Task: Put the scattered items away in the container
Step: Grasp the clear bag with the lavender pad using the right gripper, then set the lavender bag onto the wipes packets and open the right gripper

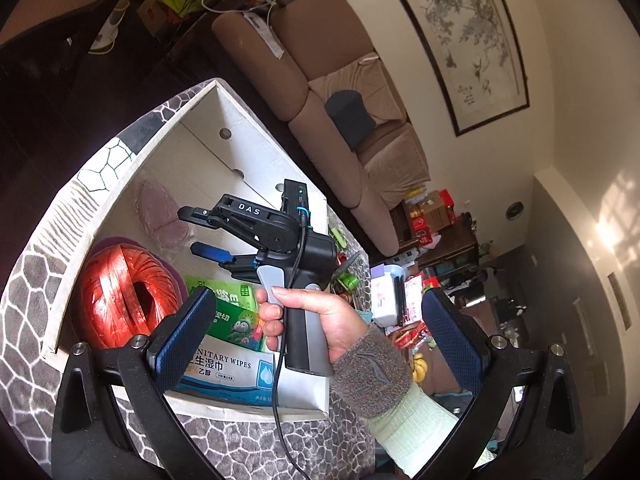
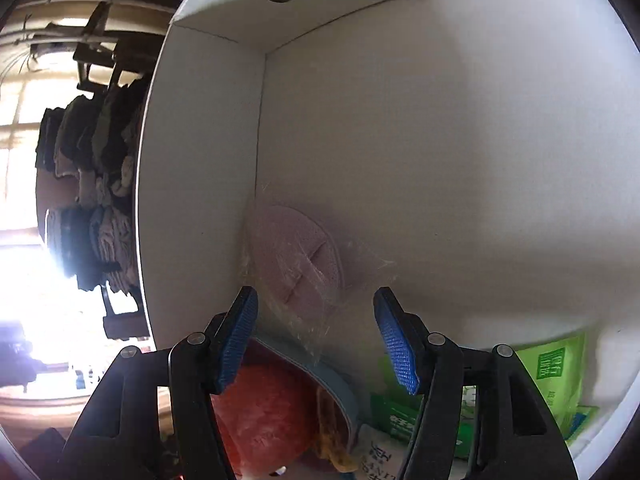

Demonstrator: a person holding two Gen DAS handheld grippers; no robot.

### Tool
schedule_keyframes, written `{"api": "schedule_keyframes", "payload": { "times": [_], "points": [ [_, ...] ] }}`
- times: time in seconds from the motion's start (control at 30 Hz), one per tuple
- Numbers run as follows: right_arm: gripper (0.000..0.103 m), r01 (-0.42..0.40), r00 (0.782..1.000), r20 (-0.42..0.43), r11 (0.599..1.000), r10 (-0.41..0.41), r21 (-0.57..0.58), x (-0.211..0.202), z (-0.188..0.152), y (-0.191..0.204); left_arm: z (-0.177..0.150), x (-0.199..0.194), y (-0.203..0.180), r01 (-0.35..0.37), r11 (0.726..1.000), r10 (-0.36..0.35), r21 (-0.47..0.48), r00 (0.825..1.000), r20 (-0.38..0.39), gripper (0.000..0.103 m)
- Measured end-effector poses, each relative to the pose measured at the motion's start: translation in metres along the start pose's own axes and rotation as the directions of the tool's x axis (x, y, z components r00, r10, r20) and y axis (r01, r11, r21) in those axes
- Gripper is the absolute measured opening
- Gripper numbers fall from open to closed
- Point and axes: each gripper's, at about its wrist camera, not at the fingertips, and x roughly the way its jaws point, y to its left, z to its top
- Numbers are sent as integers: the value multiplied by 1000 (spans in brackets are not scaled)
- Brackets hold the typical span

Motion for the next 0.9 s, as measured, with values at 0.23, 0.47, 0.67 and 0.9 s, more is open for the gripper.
{"api": "schedule_keyframes", "payload": {
  "times": [0.23, 0.47, 0.67, 0.9],
  "points": [
    [17, 66, 996, 58, 996, -63, -54, 53, 20, 53, -5, 3, 8, 7, 1000, -8, -23, 1000, -13, 103],
    [10, 70, 988, 151, 976, -39, -208, 52, 17, 85, -9, -10, 3, 8, 1000, -8, -13, 1000, 2, 103],
    [10, 174, 974, 193, 936, -118, -307, -14, -19, 78, -21, -18, -3, 29, 1000, -29, -9, 1000, -3, 103],
    [10, 269, 960, 26, 897, -277, -352, -28, -62, 26, -40, -12, -17, 40, 999, -41, -2, 998, -47, 103]
  ]
}}
